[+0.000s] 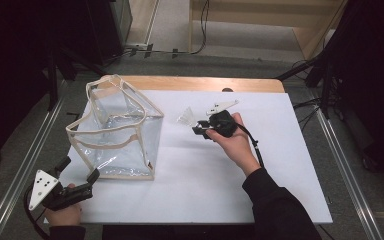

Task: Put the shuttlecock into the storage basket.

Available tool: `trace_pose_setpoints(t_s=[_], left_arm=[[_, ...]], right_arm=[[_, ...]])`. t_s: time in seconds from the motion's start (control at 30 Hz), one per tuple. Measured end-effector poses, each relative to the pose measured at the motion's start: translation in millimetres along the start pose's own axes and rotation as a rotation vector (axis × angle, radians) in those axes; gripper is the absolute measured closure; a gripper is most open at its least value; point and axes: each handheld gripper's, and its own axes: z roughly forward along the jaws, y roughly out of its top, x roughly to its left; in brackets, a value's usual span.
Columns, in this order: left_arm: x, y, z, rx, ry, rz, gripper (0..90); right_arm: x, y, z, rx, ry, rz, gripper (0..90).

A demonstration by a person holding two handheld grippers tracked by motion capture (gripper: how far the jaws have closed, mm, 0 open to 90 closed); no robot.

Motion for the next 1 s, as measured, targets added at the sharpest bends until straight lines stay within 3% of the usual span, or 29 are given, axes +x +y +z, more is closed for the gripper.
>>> trace_pose_setpoints(t_s=[1.0], left_arm=[[-0.4, 0.0, 0.3, -0.001, -0.001, 0.002, 0.0]], right_arm=[[28.1, 19.5, -6.9, -0.08, 0.011, -0.012, 62.2]])
